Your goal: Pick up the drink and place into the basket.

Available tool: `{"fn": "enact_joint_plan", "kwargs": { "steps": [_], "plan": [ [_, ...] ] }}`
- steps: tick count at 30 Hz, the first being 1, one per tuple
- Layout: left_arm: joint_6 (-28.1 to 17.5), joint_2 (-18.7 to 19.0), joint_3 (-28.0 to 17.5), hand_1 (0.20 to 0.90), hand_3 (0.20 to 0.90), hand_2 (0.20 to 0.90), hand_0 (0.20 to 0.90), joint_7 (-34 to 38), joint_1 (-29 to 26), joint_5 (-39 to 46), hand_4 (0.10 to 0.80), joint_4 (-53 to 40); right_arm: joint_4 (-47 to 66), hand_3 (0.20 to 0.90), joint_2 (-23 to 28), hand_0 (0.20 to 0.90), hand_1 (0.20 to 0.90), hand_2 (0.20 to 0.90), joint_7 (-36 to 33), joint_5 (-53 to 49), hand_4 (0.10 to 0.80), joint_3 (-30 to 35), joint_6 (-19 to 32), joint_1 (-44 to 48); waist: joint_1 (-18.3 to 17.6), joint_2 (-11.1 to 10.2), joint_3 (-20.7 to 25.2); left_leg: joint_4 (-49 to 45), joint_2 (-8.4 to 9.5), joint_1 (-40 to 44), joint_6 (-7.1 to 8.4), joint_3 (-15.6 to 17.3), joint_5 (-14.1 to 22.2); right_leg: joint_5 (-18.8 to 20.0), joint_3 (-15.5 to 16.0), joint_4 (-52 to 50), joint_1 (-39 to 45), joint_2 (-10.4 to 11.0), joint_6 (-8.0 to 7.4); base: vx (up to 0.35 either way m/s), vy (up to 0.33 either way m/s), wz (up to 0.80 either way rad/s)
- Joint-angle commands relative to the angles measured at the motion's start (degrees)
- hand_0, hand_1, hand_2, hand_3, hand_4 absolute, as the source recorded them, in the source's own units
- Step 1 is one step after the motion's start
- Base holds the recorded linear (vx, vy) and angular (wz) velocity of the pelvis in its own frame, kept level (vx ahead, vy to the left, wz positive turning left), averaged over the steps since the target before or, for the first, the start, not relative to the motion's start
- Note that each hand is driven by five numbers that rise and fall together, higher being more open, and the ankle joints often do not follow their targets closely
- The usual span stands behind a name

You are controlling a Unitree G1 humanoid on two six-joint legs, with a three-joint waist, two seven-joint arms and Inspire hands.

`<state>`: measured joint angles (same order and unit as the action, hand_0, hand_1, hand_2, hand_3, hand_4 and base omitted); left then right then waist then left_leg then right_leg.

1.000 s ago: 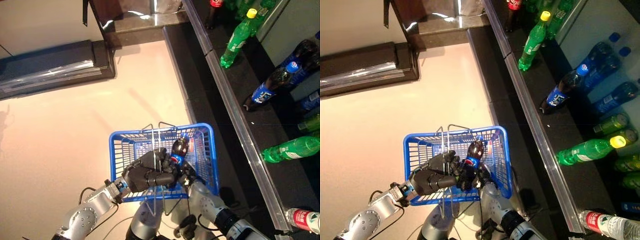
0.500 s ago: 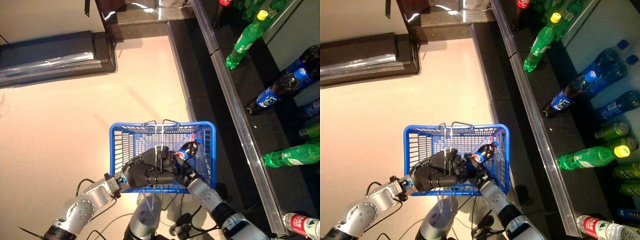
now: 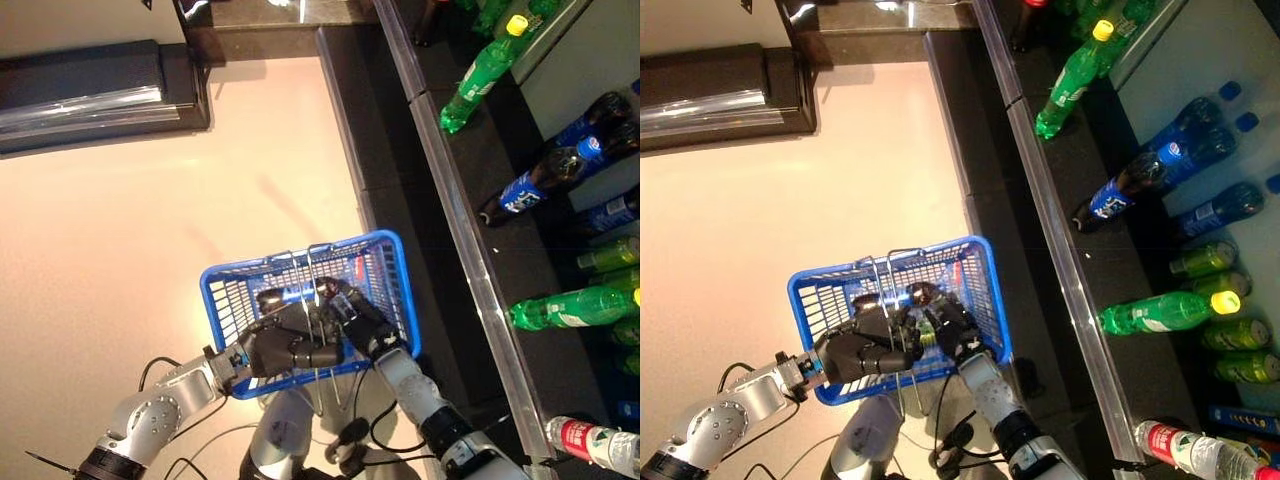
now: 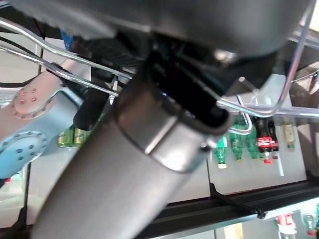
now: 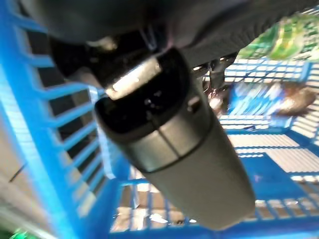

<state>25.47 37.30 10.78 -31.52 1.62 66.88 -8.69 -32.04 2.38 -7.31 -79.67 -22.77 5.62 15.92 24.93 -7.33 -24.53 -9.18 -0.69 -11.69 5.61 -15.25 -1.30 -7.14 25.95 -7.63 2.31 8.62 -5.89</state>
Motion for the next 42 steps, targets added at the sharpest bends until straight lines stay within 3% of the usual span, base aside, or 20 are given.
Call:
{"fn": "enact_joint_plan", "kwargs": {
  "steps": [1, 8, 11, 18, 25, 35, 38, 41, 42],
  "plan": [
    [-7.6, -8.0, -3.6, 0.3, 0.2, 0.3, 0.3, -10.9, -1.9, 11.9, 0.1, -19.4, 10.9, 0.9, -0.6, 0.9, 0.9, 0.9, 4.7, 3.9, 0.8, -2.0, 3.3, -2.7, -2.1, 0.0, 5.8, 0.0, 0.9, 0.9, -6.14, 3.6, -1.0, 7.0, -2.8, 0.8, 0.4, -1.5, 3.27, 0.057, -0.021, -0.08],
    [-9.1, -8.0, -5.4, 0.3, 0.2, 0.3, 0.3, -10.4, 1.2, 10.8, 0.1, -18.3, 22.0, 0.9, 2.3, 0.9, 0.9, 0.9, 7.1, 6.7, 0.8, -2.4, 5.2, -10.1, -3.6, -1.7, 6.7, 0.1, 0.14, 1.8, -6.38, 4.9, -0.6, 7.3, -3.7, 1.0, 0.8, -2.0, 2.58, 0.042, -0.027, -0.09],
    [-10.1, -8.7, -7.2, 0.3, 0.2, 0.3, 0.3, -8.7, 3.6, 9.8, 0.1, -17.2, 28.3, 0.9, 4.1, 0.9, 0.9, 0.9, 9.1, 9.0, 0.8, -2.2, 3.8, -14.5, -5.0, -2.5, 7.9, 0.8, -0.17, 2.6, -6.51, 5.6, -0.7, 7.5, -4.2, 1.3, 1.0, -2.1, 2.14, 0.064, 0.002, -0.05],
    [-19.6, -6.8, -11.5, 0.3, 0.2, 0.3, 0.3, -4.1, 9.3, -3.7, 0.1, -12.4, 37.1, 0.9, 8.0, 0.9, 0.9, 0.9, 15.3, 11.5, 0.8, -2.3, -2.2, -23.8, -7.5, -2.9, 10.4, 2.0, -0.93, 5.1, -6.5, 7.7, -0.6, 7.4, -5.5, 1.3, 1.7, -2.1, 1.3, 0.059, 0.021, -0.18],
    [-26.1, -9.5, -13.5, 0.3, 0.2, 0.3, 0.3, 4.6, 15.3, -11.3, 0.1, -2.9, 40.6, 0.9, 10.9, 0.9, 0.9, 0.9, 28.9, 13.1, 0.8, -0.3, -5.7, -32.0, -10.1, -2.4, 14.1, 5.0, -1.88, 9.2, -5.96, 10.3, -0.7, 7.1, -7.5, 3.2, 3.8, -1.9, 0.49, 0.052, 0.042, -0.21],
    [-34.0, -15.9, -11.3, 0.3, 0.2, 0.3, 0.3, 16.4, 17.5, -13.3, 0.1, 13.5, 33.5, 0.9, 12.3, 0.9, 0.9, 0.9, 31.5, 18.6, 0.8, 5.6, -10.2, -37.7, -14.9, -0.3, 18.0, 9.8, -2.6, 13.1, -5.16, 13.4, -1.5, 8.5, -10.5, 7.3, 4.8, -0.4, -0.55, -0.01, 0.076, -0.25],
    [-37.3, -17.7, -11.0, 0.3, 0.2, 0.3, 0.3, 23.4, 17.4, -16.3, 0.1, 23.0, 27.5, 0.9, 13.5, 0.9, 0.9, 0.9, 31.1, 29.5, 0.8, 7.7, -11.2, -39.1, -16.9, 0.5, 18.9, 10.5, -2.22, 13.3, -5.12, 14.6, -1.3, 9.4, -12.2, 8.5, 4.4, 1.0, -1.56, -0.069, 0.109, -0.27],
    [-37.8, -18.5, -11.7, 0.3, 0.2, 0.3, 0.3, 24.0, 17.2, -16.5, 0.1, 26.6, 24.3, 0.9, 13.8, 0.9, 0.9, 0.9, 30.6, 34.0, 0.8, 8.4, -11.1, -39.2, -17.4, 0.8, 19.0, 10.6, -1.95, 13.4, -5.25, 15.1, -1.0, 9.6, -12.7, 8.6, 4.2, 1.6, -1.88, -0.043, 0.076, -0.32],
    [-38.1, -19.8, -12.4, 0.3, 0.2, 0.3, 0.3, 25.1, 16.4, -15.4, 0.1, 32.3, 18.1, 0.9, 13.3, 0.9, 0.9, 0.9, 28.7, 40.3, 0.8, 9.1, -9.9, -38.7, -18.1, 1.5, 19.1, 11.1, -1.51, 13.5, -5.71, 15.7, -0.9, 9.6, -13.3, 8.0, 3.8, 2.5, -2.39, -0.063, 0.111, -0.16]
  ]
}}
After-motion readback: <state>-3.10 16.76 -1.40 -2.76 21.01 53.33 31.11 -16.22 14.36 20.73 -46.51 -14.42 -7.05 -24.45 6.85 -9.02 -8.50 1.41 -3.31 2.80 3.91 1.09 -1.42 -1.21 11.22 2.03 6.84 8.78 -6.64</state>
